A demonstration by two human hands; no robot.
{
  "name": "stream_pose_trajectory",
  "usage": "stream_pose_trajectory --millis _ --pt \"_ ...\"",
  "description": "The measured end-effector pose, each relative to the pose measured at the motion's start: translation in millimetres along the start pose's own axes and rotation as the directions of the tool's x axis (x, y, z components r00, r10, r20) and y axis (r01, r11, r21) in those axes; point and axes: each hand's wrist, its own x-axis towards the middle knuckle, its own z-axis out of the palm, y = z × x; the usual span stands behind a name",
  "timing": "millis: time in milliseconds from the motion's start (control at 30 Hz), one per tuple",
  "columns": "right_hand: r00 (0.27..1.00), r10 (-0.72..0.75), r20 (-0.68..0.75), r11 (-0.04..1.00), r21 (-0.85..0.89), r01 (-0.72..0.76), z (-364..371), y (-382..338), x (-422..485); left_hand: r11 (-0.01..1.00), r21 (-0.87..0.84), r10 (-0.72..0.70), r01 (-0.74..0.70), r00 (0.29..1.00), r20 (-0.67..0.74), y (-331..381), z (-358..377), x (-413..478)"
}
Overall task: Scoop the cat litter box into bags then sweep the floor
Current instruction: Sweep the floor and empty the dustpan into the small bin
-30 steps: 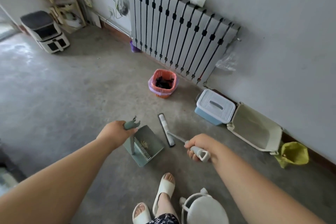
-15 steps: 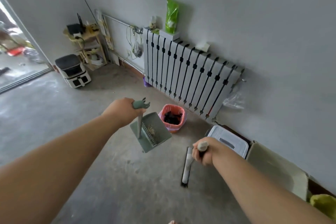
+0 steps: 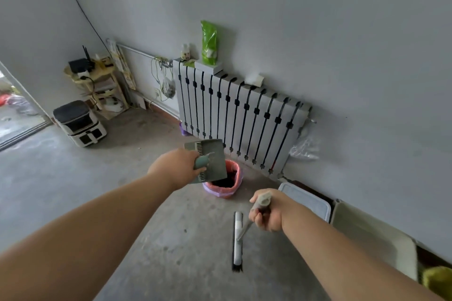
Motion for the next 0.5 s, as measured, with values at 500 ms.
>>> stream_pose_trajectory --millis 500 --pt "1.000 -0.009 0.009 0.995 0.101 0.008 39.5 -0.1 18.7 0.791 0.367 0.376 -0.491 0.861 0.341 -22.6 43.6 40.9"
